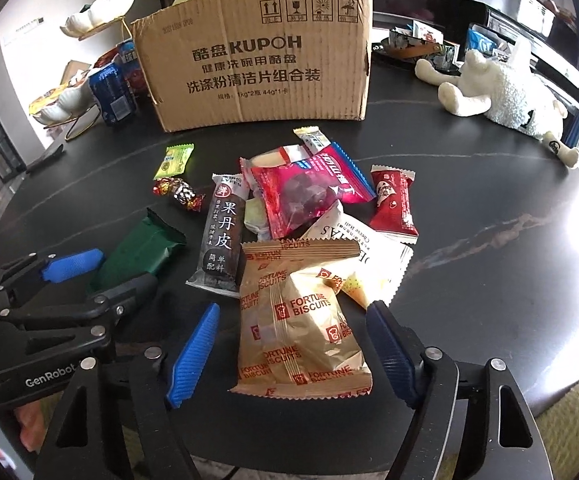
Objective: Organize snacks
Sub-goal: 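Grasp the dark green packet with the left tool while the right tool grasps the Fortune Biscuits bag, then carry both snacks into the cardboard box and open both tools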
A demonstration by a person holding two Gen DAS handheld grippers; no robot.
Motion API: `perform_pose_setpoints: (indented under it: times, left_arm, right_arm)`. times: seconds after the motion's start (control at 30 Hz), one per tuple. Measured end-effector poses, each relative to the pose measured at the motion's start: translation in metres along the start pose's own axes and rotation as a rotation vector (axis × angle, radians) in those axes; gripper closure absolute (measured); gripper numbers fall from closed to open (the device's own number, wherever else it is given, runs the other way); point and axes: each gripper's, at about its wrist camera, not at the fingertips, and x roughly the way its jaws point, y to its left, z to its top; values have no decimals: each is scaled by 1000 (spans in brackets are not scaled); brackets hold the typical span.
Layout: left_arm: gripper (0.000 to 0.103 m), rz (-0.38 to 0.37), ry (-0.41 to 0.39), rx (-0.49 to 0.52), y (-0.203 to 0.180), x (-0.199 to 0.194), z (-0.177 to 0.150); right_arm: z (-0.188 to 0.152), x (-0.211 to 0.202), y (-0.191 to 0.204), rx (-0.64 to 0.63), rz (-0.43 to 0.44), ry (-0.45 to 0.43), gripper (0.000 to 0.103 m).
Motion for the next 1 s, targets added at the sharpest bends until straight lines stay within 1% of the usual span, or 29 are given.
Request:
perform_pose_setpoints:
  times: [0.07, 0.1, 0.13, 0.17, 0.2, 0.27, 0.37, 0.5, 0.77, 0.9, 1.0]
  left_arm:
    - [45, 3, -3, -7, 1, 1, 2]
    - [46, 2, -4, -7, 0, 1, 3]
    - [52, 3, -4, -8, 0, 1, 3]
    - [54, 7, -5, -8, 0, 0, 3]
    - [54, 8, -4, -7, -1, 0, 3]
    - [56, 11, -7, -8, -1, -1, 2]
    - [57, 14, -11, -11, -2, -2, 1]
    - [57, 22, -26, -9, -4, -7, -2]
    - [57, 6, -59, -15, -7, -29, -3]
    - [57, 9, -93, -9, -9, -46, 0]
    - [57, 11, -134, 1, -11, -61, 5]
  right_arm:
    - [0, 2, 0, 1, 1, 5, 34]
    - [0, 2, 0, 0, -1, 7, 38]
    - [0, 3, 0, -2, -2, 10, 44]
    - [0, 4, 0, -3, -2, 13, 46]
    - [0, 4, 0, -1, -1, 12, 46]
    - [1, 3, 0, -1, -3, 8, 51]
    - [0, 1, 0, 1, -4, 1, 54]
    - [0, -5, 1, -4, -2, -18, 55]
    - [3, -22, 0, 1, 16, -55, 56]
    - [6, -32, 1, 1, 31, -71, 56]
    - [11, -43, 3, -7, 41, -94, 56]
